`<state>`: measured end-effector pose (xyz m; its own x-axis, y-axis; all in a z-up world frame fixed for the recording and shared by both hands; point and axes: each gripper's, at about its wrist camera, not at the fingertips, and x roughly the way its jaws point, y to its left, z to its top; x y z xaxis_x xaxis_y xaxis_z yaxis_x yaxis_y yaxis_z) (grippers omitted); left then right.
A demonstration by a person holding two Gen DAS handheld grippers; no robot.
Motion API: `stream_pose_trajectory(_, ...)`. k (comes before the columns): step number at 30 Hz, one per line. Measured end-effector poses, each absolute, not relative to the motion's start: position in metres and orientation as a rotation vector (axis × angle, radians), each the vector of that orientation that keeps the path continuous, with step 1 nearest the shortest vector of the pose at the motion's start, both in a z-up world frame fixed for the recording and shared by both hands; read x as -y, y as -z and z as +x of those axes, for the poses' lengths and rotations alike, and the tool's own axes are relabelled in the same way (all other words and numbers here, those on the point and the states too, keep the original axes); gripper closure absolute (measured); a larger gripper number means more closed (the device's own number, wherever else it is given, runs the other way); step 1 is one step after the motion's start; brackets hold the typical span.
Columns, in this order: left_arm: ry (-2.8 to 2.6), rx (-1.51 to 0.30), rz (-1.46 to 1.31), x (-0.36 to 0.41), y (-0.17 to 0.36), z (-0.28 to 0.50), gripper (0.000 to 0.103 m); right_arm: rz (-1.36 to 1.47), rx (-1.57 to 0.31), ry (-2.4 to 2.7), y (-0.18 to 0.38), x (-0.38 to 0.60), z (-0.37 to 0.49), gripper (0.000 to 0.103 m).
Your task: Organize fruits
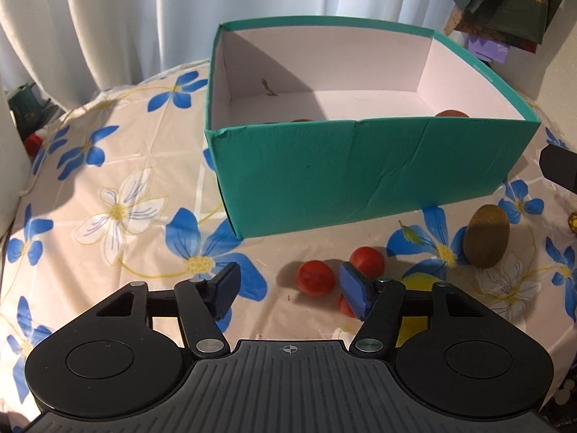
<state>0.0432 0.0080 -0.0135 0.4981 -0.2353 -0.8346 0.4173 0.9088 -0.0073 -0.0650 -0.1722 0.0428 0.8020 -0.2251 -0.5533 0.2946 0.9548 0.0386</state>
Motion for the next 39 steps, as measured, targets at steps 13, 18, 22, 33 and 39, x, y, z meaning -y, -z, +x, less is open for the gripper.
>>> stream_pose_trajectory(13, 0.423, -1.060, 0.228, 0.006, 0.031, 0.058, 0.070, 0.138, -0.607, 0.289, -0.036, 0.183, -0.052, 0.003)
stream_pose_trajectory(18, 0.415, -1.074, 0.226, 0.007, 0.034, 0.062, 0.072, 0.134, -0.619, 0.290, -0.034, 0.182, -0.048, 0.003)
stream_pose_trajectory(22, 0.419, -1.070, 0.219, 0.006, 0.031, 0.060, 0.072, 0.128, -0.624, 0.291, -0.034, 0.182, -0.047, 0.003)
stream_pose_trajectory(33, 0.432, -0.978, 0.191, -0.004, -0.007, 0.045, 0.072, 0.087, -0.708, 0.277, -0.017, 0.177, -0.042, 0.010)
stream_pose_trajectory(39, 0.430, -0.963, 0.175, -0.007, -0.015, 0.044, 0.072, 0.063, -0.786, 0.250, 0.005, 0.173, -0.034, 0.014)
